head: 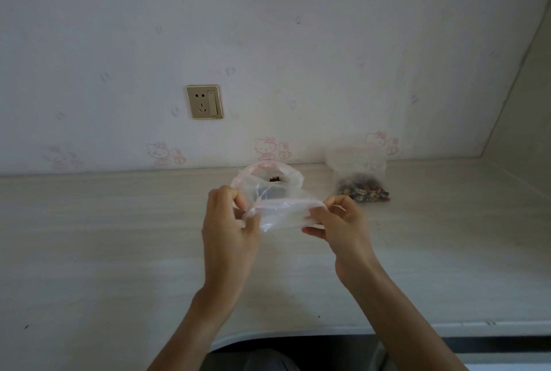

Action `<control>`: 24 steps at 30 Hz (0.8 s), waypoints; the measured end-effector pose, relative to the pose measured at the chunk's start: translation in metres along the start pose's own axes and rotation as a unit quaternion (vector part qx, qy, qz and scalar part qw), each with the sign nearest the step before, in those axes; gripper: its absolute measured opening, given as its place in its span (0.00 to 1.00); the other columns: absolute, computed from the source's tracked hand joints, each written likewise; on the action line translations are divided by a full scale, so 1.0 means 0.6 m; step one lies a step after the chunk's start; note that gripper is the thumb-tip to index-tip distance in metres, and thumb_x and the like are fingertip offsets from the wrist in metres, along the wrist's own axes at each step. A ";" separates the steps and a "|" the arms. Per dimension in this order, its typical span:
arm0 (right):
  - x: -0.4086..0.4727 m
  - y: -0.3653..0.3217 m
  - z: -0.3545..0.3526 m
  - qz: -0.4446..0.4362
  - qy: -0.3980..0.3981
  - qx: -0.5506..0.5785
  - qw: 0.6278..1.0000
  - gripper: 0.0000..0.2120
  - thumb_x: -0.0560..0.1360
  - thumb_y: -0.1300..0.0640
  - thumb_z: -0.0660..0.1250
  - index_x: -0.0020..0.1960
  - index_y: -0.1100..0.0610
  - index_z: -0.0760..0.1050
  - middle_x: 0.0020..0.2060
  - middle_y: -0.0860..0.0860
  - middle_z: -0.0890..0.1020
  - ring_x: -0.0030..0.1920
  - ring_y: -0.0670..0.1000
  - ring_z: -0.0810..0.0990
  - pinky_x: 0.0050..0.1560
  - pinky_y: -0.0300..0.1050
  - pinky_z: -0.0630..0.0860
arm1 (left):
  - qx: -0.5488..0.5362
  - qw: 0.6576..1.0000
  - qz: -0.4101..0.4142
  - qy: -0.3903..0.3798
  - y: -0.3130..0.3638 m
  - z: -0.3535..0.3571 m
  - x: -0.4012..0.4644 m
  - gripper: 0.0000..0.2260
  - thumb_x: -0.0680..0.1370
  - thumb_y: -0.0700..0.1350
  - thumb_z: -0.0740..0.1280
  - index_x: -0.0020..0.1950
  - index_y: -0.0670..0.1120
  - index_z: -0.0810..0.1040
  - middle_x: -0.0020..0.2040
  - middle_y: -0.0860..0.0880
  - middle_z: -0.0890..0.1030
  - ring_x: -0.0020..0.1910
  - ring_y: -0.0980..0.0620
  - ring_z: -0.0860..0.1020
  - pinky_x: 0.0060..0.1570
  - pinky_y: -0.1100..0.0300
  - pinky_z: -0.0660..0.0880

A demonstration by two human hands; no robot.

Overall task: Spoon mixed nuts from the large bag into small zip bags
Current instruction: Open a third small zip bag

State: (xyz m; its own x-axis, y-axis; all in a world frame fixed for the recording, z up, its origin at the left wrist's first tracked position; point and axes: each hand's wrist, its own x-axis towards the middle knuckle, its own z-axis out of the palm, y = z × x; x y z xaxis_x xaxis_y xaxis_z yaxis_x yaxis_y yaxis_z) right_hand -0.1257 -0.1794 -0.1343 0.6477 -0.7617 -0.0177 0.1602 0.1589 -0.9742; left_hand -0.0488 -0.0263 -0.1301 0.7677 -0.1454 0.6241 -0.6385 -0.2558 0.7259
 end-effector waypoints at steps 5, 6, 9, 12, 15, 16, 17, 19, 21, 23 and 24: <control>0.004 -0.002 -0.007 -0.126 0.005 -0.188 0.974 0.10 0.73 0.66 0.72 0.39 0.55 0.74 0.34 0.47 0.80 0.34 0.44 0.76 0.33 0.34 0.73 | 0.215 0.944 0.240 -0.062 0.014 -0.012 0.005 0.18 0.62 0.22 0.69 0.38 0.45 0.74 0.58 0.46 0.78 0.48 0.44 0.79 0.32 0.58 0.66; 0.004 -0.005 -0.008 -0.144 0.000 -0.223 0.964 0.10 0.73 0.66 0.71 0.41 0.53 0.75 0.39 0.46 0.81 0.38 0.42 0.78 0.37 0.33 0.74 | 0.221 0.938 0.254 -0.087 0.017 -0.014 0.008 0.20 0.60 0.21 0.68 0.37 0.45 0.75 0.58 0.46 0.79 0.50 0.44 0.80 0.33 0.58 0.66; 0.005 -0.014 -0.008 -0.202 -0.047 -0.318 0.925 0.12 0.74 0.68 0.68 0.47 0.52 0.75 0.48 0.45 0.80 0.49 0.43 0.78 0.49 0.39 0.76 | 0.243 0.927 0.235 -0.164 0.020 -0.018 0.016 0.22 0.63 0.21 0.69 0.41 0.48 0.81 0.60 0.50 0.81 0.54 0.47 0.81 0.36 0.58 0.71; 0.001 -0.022 -0.009 -0.236 -0.105 -0.354 0.899 0.16 0.73 0.73 0.64 0.47 0.52 0.73 0.47 0.46 0.80 0.47 0.46 0.79 0.46 0.45 0.80 | 0.254 0.928 0.168 -0.213 0.020 -0.019 0.025 0.23 0.72 0.28 0.66 0.51 0.57 0.83 0.65 0.60 0.77 0.51 0.52 0.81 0.40 0.58 0.73; 0.000 -0.033 -0.012 -0.285 -0.158 -0.385 0.863 0.21 0.71 0.77 0.58 0.42 0.50 0.71 0.47 0.45 0.78 0.44 0.45 0.78 0.38 0.47 0.77 | 0.238 0.923 0.119 -0.277 0.018 -0.020 0.033 0.23 0.77 0.34 0.64 0.61 0.60 0.81 0.67 0.62 0.74 0.53 0.51 0.81 0.49 0.54 0.78; 0.001 -0.037 -0.012 -0.290 -0.179 -0.404 0.849 0.22 0.71 0.76 0.57 0.40 0.49 0.72 0.48 0.44 0.78 0.43 0.43 0.77 0.37 0.44 0.75 | 0.238 0.918 0.105 -0.299 0.017 -0.020 0.035 0.24 0.78 0.35 0.64 0.65 0.61 0.79 0.68 0.62 0.74 0.55 0.51 0.81 0.52 0.54 0.78; 0.002 -0.040 -0.011 -0.286 -0.201 -0.431 0.832 0.22 0.72 0.76 0.57 0.40 0.49 0.75 0.50 0.45 0.79 0.44 0.42 0.78 0.39 0.43 0.75 | 0.247 0.909 0.093 -0.322 0.016 -0.019 0.036 0.24 0.78 0.37 0.65 0.68 0.61 0.77 0.69 0.61 0.74 0.57 0.50 0.81 0.52 0.55 0.77; 0.005 -0.045 -0.006 -0.259 -0.240 -0.503 0.789 0.23 0.75 0.72 0.58 0.44 0.48 0.82 0.56 0.48 0.81 0.46 0.46 0.81 0.46 0.46 0.80 | 0.276 0.883 0.072 -0.373 0.014 -0.016 0.038 0.26 0.77 0.40 0.68 0.72 0.61 0.73 0.71 0.59 0.73 0.61 0.50 0.79 0.50 0.58 0.73; 0.007 -0.044 0.000 -0.218 -0.266 -0.564 0.751 0.22 0.77 0.69 0.59 0.54 0.49 0.85 0.60 0.50 0.82 0.46 0.49 0.81 0.49 0.46 0.80 | 0.303 0.853 0.058 -0.422 0.012 -0.014 0.045 0.29 0.75 0.41 0.69 0.74 0.60 0.71 0.72 0.59 0.72 0.63 0.50 0.78 0.51 0.59 0.71; 0.007 -0.038 0.006 -0.178 -0.287 -0.606 0.720 0.20 0.77 0.67 0.60 0.57 0.51 0.85 0.59 0.50 0.83 0.45 0.49 0.81 0.51 0.45 0.80 | 0.312 0.833 0.062 -0.453 0.011 -0.011 0.051 0.26 0.76 0.39 0.68 0.71 0.60 0.73 0.71 0.58 0.71 0.62 0.51 0.78 0.50 0.59 0.72; 0.007 -0.035 0.008 -0.164 -0.291 -0.626 0.704 0.18 0.78 0.65 0.60 0.56 0.53 0.85 0.56 0.50 0.85 0.44 0.50 0.82 0.51 0.45 0.81 | 0.313 0.827 0.072 -0.462 0.009 -0.010 0.051 0.23 0.77 0.38 0.66 0.68 0.60 0.75 0.70 0.57 0.72 0.60 0.51 0.78 0.49 0.59 0.73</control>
State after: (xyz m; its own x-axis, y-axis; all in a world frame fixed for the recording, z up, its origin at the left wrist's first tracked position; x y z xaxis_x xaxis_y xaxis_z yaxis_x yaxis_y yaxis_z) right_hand -0.1229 -0.1828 -0.1132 0.9830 -0.1835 -0.0064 -0.1744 -0.9222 -0.3452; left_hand -0.0291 -0.0262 -0.1049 0.5848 -0.8111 -0.0067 -0.7956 -0.5752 0.1903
